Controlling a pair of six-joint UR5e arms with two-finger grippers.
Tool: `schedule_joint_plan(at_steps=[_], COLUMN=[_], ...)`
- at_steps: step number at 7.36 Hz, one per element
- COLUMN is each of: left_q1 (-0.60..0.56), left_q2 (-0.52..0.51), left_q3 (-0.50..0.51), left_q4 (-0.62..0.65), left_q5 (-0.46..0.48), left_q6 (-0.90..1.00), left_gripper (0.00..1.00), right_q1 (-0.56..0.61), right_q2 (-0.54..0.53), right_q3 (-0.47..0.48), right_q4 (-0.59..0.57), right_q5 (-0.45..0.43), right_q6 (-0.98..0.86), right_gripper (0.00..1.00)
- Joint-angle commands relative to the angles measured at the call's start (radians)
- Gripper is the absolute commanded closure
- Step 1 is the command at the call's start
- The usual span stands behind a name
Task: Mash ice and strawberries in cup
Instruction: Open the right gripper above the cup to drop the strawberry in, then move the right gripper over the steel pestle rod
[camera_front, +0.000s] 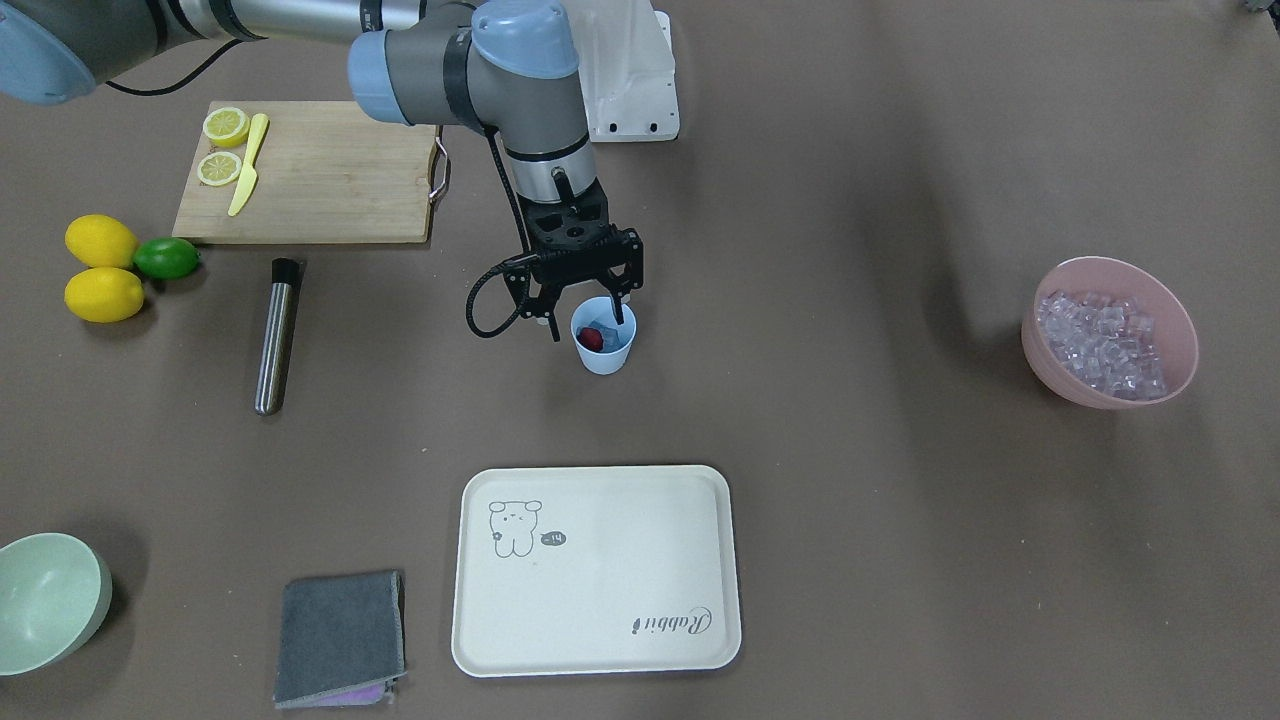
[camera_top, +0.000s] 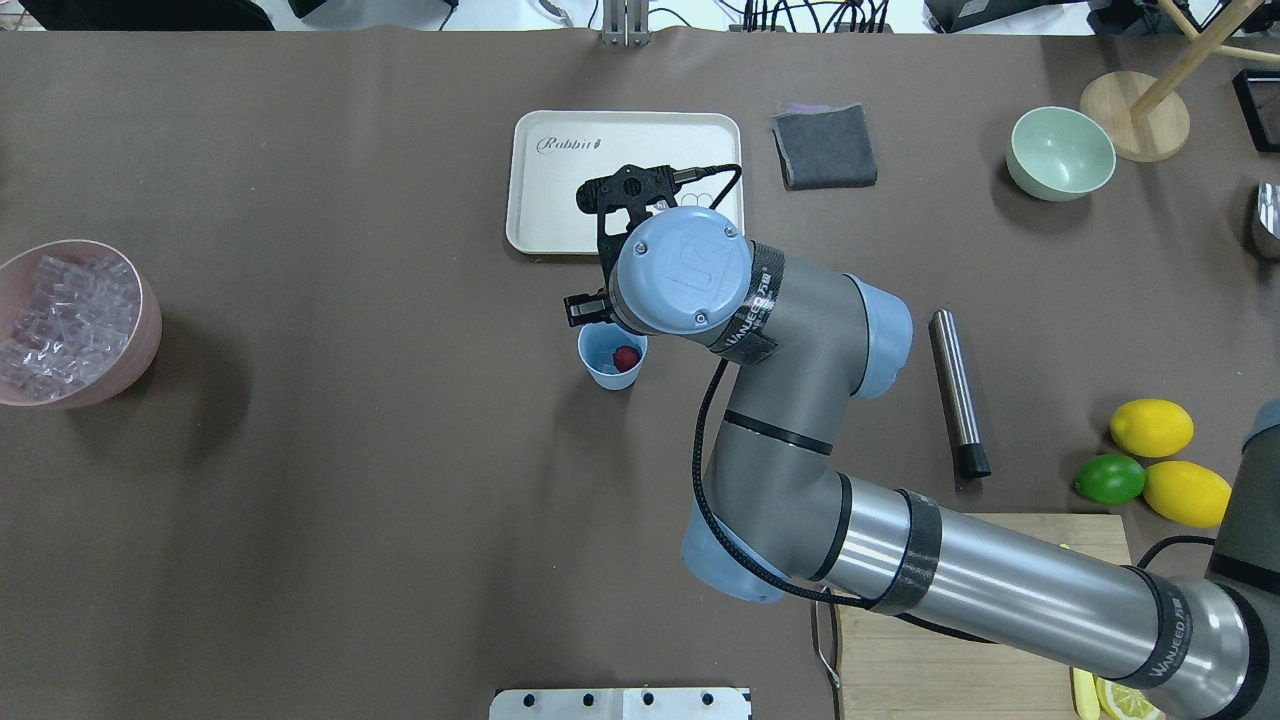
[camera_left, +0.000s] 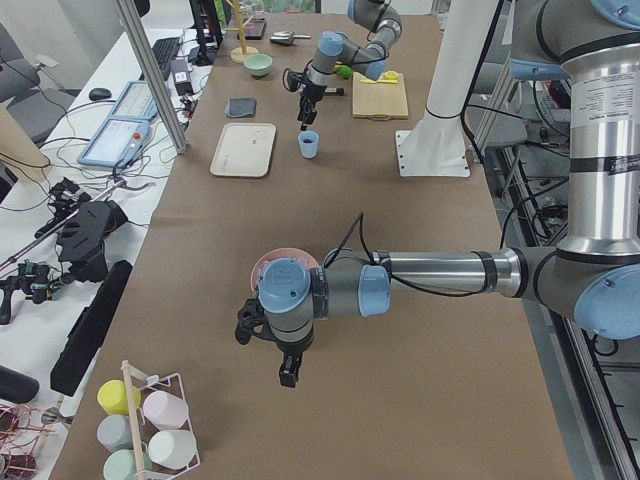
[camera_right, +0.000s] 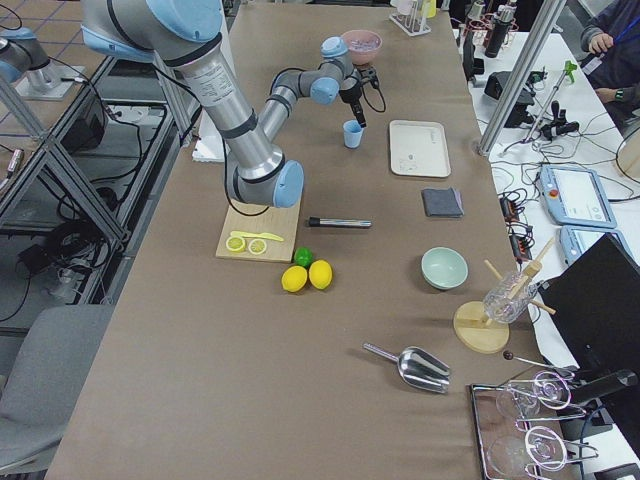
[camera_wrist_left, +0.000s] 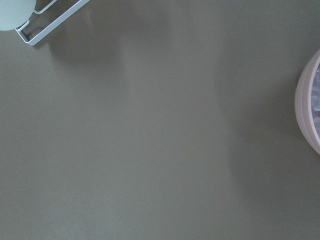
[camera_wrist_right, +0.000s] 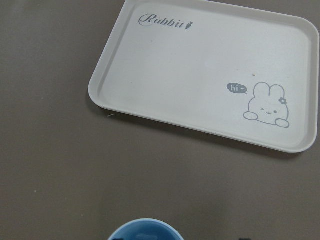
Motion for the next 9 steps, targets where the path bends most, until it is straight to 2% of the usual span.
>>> schedule_joint_plan(at_steps=[1,2,3,4,5,6,7,9], left_q1=[-0.002,0.0,0.0,-0.017,-0.017,-0.002,0.029,0.04], left_q2=[0.004,0.005,0.017,0.036,0.027,0.028,0.027,0.028], left_q3=[-0.003,0.001,0.009,-0.011,-0.044,-0.077,-0.098,-0.097], left_q4=[0.0,0.0,0.006,0.002,0.02,0.003,-0.005,-0.089], left_q5=[0.0,0.0,0.001,-0.002,0.007,0.001,0.001,0.0], left_q6=[0.0,-0.001,-0.004,-0.001,-0.095,-0.294,-0.34,-0.345], left_gripper=[0.01,0.0,0.01,0.0,0.01,0.01,0.01,0.01], right_q1=[0.008,0.039,0.062,0.096,0.143,0.204,0.25,0.3], right_q2=[-0.002,-0.006,-0.009,-0.025,-0.071,-0.122,-0.18,-0.309], right_q3=[0.024,0.024,0.043,0.077,0.117,0.157,0.192,0.215], right_q4=[-0.052,-0.091,-0.201,-0.237,-0.236,-0.234,-0.233,-0.225], right_q5=[0.116,0.159,0.166,0.169,0.224,0.306,0.363,0.379], right_q6=[0.002,0.003,-0.018,-0.047,-0.092,-0.106,-0.107,-0.159], right_gripper=[0.0,0.0,0.0,0.0,0.0,0.0,0.0,0.0])
